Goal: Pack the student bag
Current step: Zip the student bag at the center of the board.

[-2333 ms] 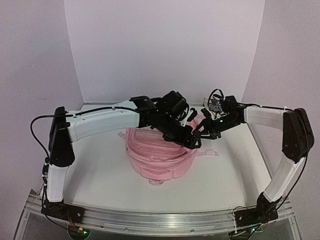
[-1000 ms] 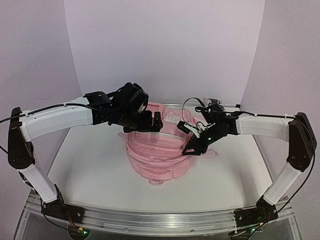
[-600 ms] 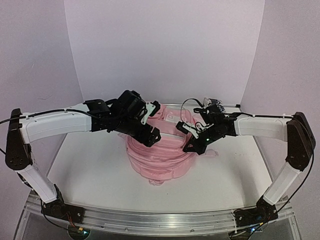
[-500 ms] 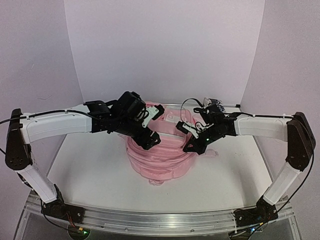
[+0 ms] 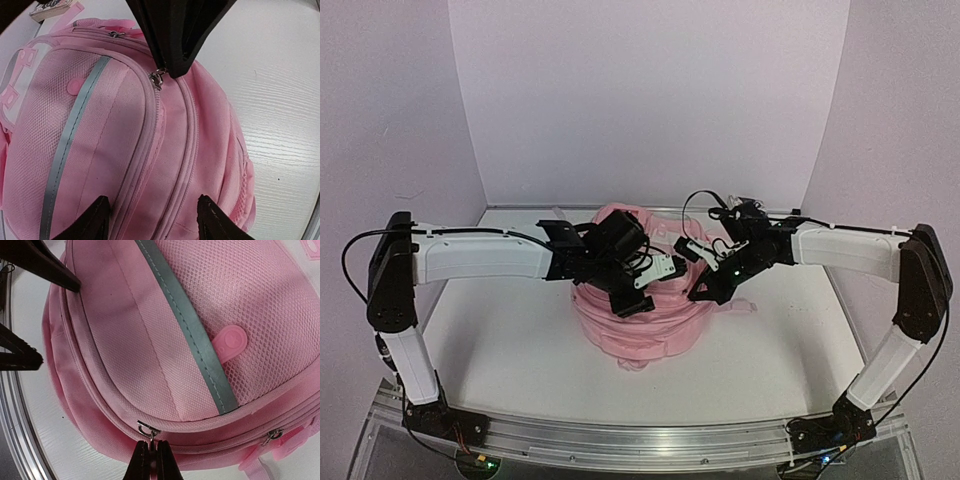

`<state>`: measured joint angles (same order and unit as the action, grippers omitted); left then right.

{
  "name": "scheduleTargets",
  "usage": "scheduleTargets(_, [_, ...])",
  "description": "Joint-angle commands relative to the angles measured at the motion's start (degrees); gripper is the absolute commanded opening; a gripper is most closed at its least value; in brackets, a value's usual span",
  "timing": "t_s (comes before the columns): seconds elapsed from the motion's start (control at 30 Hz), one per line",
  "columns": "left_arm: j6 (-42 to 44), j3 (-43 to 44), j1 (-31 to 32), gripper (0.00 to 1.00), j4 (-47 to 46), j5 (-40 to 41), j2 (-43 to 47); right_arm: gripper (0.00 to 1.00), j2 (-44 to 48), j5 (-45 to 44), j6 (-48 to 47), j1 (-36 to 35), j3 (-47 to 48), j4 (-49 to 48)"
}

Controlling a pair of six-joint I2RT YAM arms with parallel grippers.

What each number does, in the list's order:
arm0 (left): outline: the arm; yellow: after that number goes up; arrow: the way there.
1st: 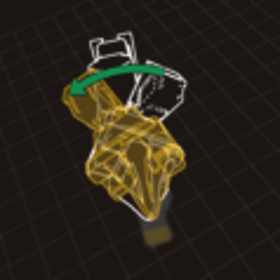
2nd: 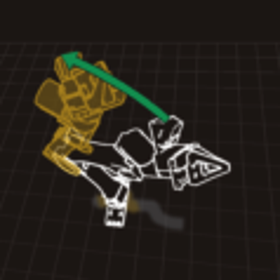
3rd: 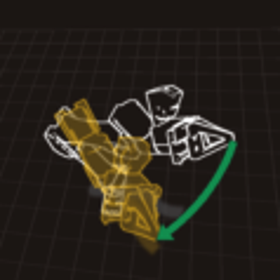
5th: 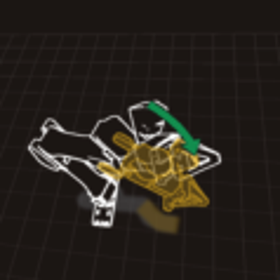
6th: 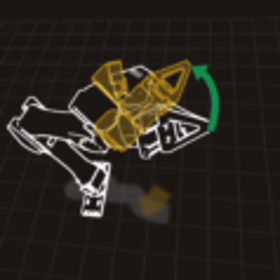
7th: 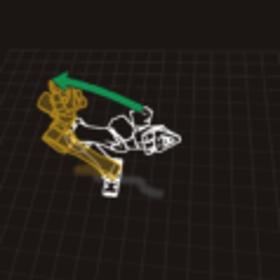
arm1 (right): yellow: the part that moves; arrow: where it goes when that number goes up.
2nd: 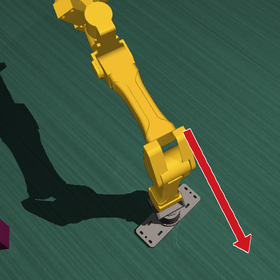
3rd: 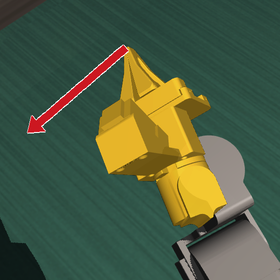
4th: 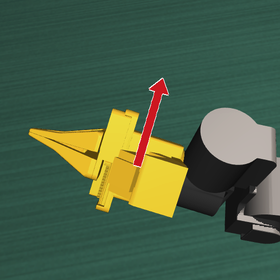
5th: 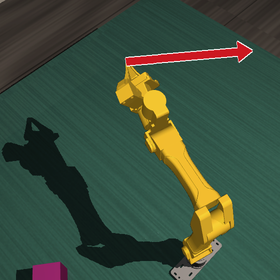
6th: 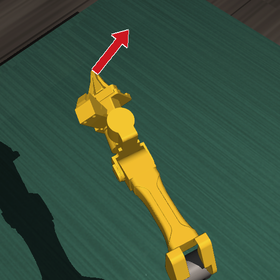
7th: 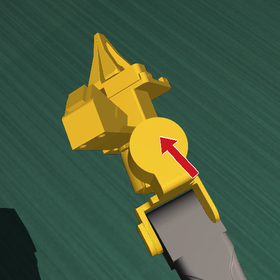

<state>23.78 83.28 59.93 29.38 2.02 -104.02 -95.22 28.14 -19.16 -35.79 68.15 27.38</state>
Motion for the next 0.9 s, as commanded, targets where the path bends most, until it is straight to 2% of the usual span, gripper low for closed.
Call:
scheduleTargets(0.0, [4.51, 4.39, 0.01, 0.53, -5.28, 3.99, -2.52, 0.00, 1.96, 1.30, 1.12, -0.03, 2.59, 1.37])
scheduleTargets(0.13, [6.60, 6.86, 0.24, 0.45, -4.27, 5.87, -5.63, 0.00, 1.97, 2.38, 1.09, -0.02, 2.72, 1.68])
scheduleTargets(0.23, [8.06, 7.29, 0.60, 0.34, -3.38, 7.10, -6.60, 0.00, 1.61, 2.45, 1.12, 0.05, 3.40, 2.11])
scheduleTargets(0.37, [9.25, 7.88, 0.88, 0.09, 0.44, 8.41, -6.84, 0.00, 1.69, 1.83, -0.18, 0.49, 4.05, 3.36])
scheduleTargets(0.43, [9.40, 6.64, 0.89, 0.02, 1.21, 8.04, -5.86, 0.00, 1.80, 1.19, -1.56, 1.48, 4.10, 4.44])
scheduleTargets(0.7, [8.70, 1.07, 0.98, 0.00, 2.51, 7.54, -1.74, 0.00, -1.77, -0.29, -8.25, 8.82, 6.76, 8.19])
scheduleTargets(0.87, [8.39, -0.09, 0.95, 0.00, 3.04, 6.48, -0.71, 0.00, -8.35, -1.70, -6.08, 12.30, 12.99, 8.04])
